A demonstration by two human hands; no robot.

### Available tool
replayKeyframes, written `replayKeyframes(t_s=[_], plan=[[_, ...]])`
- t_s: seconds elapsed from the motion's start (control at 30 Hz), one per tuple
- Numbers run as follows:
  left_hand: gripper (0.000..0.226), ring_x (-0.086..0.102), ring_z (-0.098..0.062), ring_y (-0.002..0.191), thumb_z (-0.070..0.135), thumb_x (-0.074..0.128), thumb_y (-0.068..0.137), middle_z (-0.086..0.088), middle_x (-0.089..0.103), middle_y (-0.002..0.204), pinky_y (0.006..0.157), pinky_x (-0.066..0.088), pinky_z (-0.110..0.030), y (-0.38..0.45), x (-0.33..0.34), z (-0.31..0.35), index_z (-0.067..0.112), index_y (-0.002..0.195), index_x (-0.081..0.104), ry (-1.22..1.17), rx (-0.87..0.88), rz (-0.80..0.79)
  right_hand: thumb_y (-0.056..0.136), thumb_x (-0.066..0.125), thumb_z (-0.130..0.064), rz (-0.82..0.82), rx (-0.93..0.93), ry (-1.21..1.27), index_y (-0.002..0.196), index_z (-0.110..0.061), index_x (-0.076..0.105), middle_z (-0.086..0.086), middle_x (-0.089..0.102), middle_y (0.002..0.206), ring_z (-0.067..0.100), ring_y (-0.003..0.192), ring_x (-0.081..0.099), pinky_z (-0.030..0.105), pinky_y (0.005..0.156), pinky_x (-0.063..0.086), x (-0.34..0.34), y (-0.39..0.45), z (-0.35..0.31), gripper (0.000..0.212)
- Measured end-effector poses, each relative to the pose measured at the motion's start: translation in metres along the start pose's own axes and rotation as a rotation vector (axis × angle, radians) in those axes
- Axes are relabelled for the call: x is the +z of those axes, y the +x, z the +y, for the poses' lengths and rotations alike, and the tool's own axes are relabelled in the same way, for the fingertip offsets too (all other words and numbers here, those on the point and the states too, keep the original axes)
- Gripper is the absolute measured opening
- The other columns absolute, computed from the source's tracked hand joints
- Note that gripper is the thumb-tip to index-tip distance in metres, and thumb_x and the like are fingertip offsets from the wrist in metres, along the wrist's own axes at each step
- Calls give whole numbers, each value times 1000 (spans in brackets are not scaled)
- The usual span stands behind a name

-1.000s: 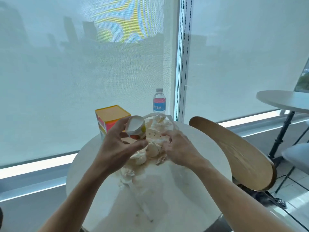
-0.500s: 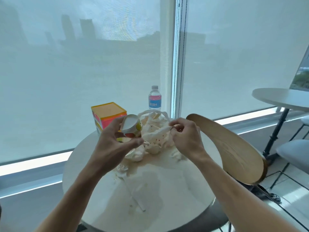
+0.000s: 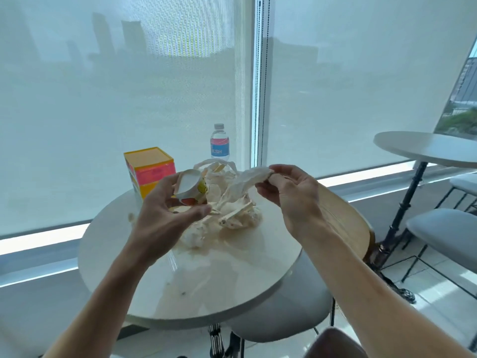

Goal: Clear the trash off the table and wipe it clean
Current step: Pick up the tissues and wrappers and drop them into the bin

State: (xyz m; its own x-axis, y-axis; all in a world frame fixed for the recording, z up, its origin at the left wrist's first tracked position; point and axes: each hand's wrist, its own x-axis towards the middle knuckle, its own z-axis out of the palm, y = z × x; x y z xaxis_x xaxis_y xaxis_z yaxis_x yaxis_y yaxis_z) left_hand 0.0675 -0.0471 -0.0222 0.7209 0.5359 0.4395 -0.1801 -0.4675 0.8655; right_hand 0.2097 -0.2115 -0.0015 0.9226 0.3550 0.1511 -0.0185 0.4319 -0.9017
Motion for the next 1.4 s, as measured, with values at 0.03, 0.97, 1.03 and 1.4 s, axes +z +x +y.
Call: replayKeyframes(t_s=[0.03,0.97,1.03,1.4], plan=[[60,70,-5,91,11,85,68,13,73,97,68,53,-13,-4,2,2,29,119,60,2,2,6,91,59,8,-10,12,44,87,-7,65,13,73,77,20,66,71,28,66,60,-4,-2,-5,16],[59,70,-9,95,6,82,70,14,73,103,73,53,-14,-96,98,69,36,116,59,-43,65,-134,92,42,3,-66,66,233,83,-11,58,7,66,73,22,69,61,35,69,51,-163,-63,-58,23],[60,70,-10,97,13,84,66,14,72,105,76,54,-16,-104,110,68,40,114,59,-47,60,-170,93,42,3,-50,74,147,85,-12,58,5,66,72,20,67,61,34,66,51,-182,-70,-48,23],[66,69,-21,100,37,81,58,1,72,107,92,52,-57,-147,171,41,33,120,59,-21,-85,-374,94,51,-2,-108,330,-577,88,-14,65,7,67,83,15,71,64,24,64,51,-264,-102,32,19]])
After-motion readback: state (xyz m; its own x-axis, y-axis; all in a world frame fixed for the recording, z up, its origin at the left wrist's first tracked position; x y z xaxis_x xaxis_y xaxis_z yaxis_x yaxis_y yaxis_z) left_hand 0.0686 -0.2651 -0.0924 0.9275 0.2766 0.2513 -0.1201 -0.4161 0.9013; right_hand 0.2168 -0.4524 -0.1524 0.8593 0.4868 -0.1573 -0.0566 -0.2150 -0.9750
